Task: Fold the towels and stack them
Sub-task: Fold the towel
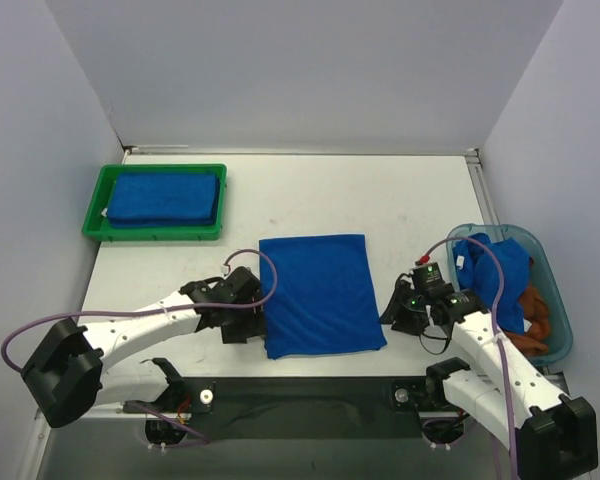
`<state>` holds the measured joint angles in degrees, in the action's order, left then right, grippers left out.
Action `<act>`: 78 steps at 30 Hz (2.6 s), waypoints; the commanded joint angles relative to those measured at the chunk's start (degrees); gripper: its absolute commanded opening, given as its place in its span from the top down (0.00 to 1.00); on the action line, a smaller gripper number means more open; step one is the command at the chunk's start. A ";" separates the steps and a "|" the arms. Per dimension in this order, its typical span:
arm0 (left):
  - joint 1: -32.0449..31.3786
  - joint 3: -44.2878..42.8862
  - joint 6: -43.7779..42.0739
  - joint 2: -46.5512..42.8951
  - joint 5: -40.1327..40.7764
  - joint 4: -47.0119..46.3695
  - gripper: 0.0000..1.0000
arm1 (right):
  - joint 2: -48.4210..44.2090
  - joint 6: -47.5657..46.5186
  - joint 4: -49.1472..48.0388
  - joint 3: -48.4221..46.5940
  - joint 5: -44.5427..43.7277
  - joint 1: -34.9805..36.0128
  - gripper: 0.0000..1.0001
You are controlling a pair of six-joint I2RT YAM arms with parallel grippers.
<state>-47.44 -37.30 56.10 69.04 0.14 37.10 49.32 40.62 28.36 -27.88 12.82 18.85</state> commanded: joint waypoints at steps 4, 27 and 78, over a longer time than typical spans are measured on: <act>-2.13 0.56 1.74 -0.75 -4.18 1.13 0.31 | 1.56 1.83 4.95 3.00 -3.15 0.31 0.62; 6.74 -22.36 -8.10 17.78 9.17 -3.52 0.46 | 16.64 0.86 -17.52 -7.18 0.88 0.66 0.70; 2.00 -3.83 4.29 10.58 17.44 -11.95 0.44 | 13.35 6.05 -22.21 3.09 -4.21 -1.54 0.55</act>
<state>-44.99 -40.80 57.80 78.17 15.11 30.17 64.66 45.28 5.08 -26.00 10.44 16.97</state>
